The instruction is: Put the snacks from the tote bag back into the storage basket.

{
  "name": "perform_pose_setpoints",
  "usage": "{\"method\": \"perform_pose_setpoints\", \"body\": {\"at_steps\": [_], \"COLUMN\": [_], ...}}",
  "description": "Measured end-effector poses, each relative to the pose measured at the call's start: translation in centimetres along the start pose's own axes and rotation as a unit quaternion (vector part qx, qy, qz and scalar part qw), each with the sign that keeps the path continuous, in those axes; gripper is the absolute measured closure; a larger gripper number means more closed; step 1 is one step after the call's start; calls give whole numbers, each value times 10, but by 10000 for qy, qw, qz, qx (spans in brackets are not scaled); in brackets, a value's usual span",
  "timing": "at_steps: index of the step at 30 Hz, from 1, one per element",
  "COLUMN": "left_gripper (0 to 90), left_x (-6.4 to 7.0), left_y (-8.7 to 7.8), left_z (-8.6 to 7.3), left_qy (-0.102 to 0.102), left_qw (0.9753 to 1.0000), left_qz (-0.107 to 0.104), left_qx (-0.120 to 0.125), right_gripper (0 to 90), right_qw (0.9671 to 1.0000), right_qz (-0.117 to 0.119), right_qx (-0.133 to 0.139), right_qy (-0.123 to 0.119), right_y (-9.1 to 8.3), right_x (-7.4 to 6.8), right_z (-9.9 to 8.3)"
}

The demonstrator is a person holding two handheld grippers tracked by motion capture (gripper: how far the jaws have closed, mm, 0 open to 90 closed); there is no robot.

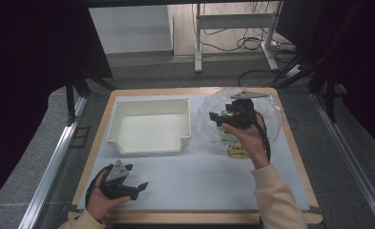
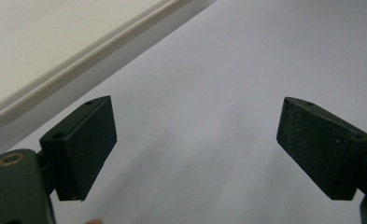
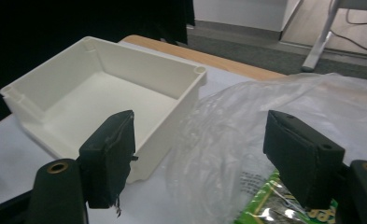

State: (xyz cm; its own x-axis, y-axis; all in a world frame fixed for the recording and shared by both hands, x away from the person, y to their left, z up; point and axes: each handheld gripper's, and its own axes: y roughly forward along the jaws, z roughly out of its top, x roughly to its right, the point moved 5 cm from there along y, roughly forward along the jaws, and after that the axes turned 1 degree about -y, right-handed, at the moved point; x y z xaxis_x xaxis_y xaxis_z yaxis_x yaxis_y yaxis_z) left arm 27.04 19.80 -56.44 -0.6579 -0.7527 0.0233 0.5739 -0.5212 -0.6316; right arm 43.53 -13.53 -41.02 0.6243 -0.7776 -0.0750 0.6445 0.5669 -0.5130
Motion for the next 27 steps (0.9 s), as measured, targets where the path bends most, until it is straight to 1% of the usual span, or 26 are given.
{"method": "perform_pose_setpoints", "body": {"at_steps": [1, 2, 3, 6, 7, 8, 9, 10, 11, 13, 14, 15, 16, 17, 18, 19, 20, 21, 22, 23, 25, 27], "left_gripper": [122, 122, 122, 122, 122, 122, 122, 122, 122, 121, 121, 121, 120, 120, 120, 120, 120, 120, 120, 120, 120, 120], "left_x": [0, 0, 0, 0, 0, 1, 1, 0, 0, 0, 0, 0, 0, 0, 0, 1, 1, 1, 1, 1, 1, 0], "left_y": [0, 0, 0, 1, 1, 2, 2, 2, 1, 1, 1, 1, 1, 2, 2, 2, 2, 2, 3, 3, 3, 3], "left_z": [0, 0, 0, 0, 0, 0, 0, 0, 0, 0, 0, 0, 0, 0, 0, 0, 0, 0, 0, 0, 0, 0], "left_qy": [0, -6, -6, 17, 17, 14, 14, 21, 18, 4, -4, -7, -7, -1, 1, 0, -2, 0, 1, 1, -4, 2], "left_qw": [10000, 10000, 10000, 10000, 10000, 10000, 10000, 10000, 10000, 10000, 10000, 10000, 10000, 10000, 10000, 10000, 10000, 10000, 10000, 10000, 10000, 10000], "left_qz": [0, -9, -9, -2, -2, -5, -4, -4, -4, -4, -4, -3, -2, 0, 1, 4, 3, 5, 4, 4, 1, -5], "left_qx": [0, -7, -7, -41, -41, -37, -40, -49, -45, -29, -28, -29, -35, -42, -49, -51, -56, -57, -56, -56, -63, -72], "right_gripper": [257, 257, 257, 257, 257, 257, 257, 258, 258, 257, 257, 257, 258, 258, 259, 259, 259, 260, 261, 261, 261, 262], "right_qw": [10000, 10000, 10000, 9997, 9997, 9995, 9995, 9991, 9991, 9987, 9983, 9983, 9978, 9978, 9971, 9971, 9967, 9959, 9956, 9956, 9943, 9941], "right_qz": [0, -68, -68, -152, -152, -201, -201, -233, -233, -245, -277, -277, -362, -362, -416, -416, -442, -500, -537, -537, -611, -623], "right_qx": [0, -28, -28, -112, -112, -168, -168, -222, -222, -257, -290, -290, -334, -334, -379, -379, -398, -429, -446, -446, -494, -505], "right_qy": [0, 28, 28, 154, 154, 202, 202, 270, 270, 356, 414, 414, 447, 447, 510, 510, 546, 616, 632, 632, 720, 728], "right_y": [0, 1, 1, 6, 6, 9, 9, 12, 12, 15, 17, 17, 18, 18, 19, 19, 19, 19, 19, 19, 19, 19], "right_x": [0, 5, 5, 17, 17, 23, 23, 28, 28, 33, 38, 38, 44, 44, 50, 50, 53, 60, 63, 63, 71, 73], "right_z": [0, -1, -1, -4, -4, -6, -6, -9, -9, -11, -13, -13, -15, -15, -18, -18, -20, -23, -24, -24, -28, -29]}}
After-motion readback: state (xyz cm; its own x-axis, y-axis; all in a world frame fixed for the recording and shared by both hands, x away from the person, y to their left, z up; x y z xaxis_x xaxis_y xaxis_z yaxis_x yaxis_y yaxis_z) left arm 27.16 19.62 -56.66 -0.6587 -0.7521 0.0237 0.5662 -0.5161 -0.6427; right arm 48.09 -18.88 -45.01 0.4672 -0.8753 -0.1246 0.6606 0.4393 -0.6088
